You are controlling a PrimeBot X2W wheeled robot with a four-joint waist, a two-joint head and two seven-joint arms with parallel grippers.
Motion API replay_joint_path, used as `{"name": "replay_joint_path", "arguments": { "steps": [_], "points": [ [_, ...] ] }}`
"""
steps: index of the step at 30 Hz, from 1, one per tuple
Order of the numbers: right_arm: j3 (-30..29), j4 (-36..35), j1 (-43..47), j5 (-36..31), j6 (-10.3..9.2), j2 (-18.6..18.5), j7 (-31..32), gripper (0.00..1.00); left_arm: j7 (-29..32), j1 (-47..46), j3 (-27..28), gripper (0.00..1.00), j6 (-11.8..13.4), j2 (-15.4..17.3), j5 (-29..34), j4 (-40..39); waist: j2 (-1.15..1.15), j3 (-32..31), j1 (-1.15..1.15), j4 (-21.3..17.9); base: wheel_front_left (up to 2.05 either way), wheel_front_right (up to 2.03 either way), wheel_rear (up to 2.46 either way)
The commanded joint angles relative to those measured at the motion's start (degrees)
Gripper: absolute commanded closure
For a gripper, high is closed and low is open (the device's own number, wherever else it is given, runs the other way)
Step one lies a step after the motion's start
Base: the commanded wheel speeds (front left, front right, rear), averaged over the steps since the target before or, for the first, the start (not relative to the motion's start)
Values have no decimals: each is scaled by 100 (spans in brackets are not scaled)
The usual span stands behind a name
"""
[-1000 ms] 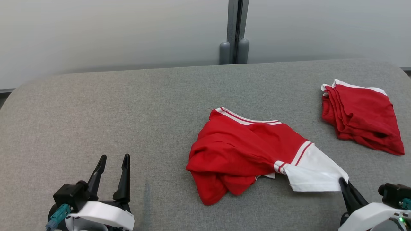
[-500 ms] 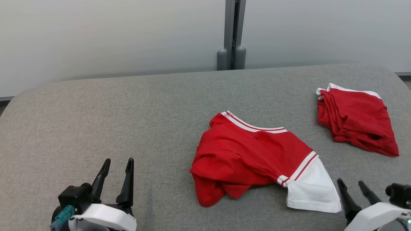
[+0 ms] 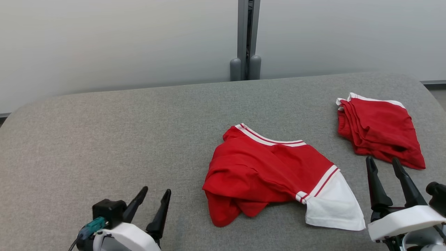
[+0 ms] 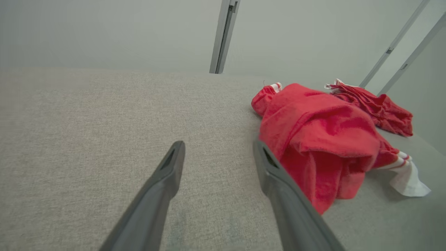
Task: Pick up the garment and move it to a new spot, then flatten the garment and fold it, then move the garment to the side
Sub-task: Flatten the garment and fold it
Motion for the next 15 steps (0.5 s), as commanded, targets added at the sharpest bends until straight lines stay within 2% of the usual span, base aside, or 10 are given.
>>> {"name": "replay_joint_path", "arguments": {
  "steps": [1,2,8,15],
  "points": [
    [24,55,-50,-14,1,3,-76,0,187,-191,-310,0,-6,180,-196,-82,0,12,0,-14,0,0,0],
    [24,55,-50,-14,1,3,-76,0,187,-191,-310,0,-6,180,-196,-82,0,12,0,-14,0,0,0],
    [105,107,-198,-41,1,29,-152,0,946,-647,-1499,0,-6,691,-967,-104,0,170,0,-130,0,0,0],
    [150,102,-382,-149,1,57,-165,0,1291,-1342,-2765,0,-4,1137,-1645,123,0,428,0,-388,0,0,0]
  ]
}}
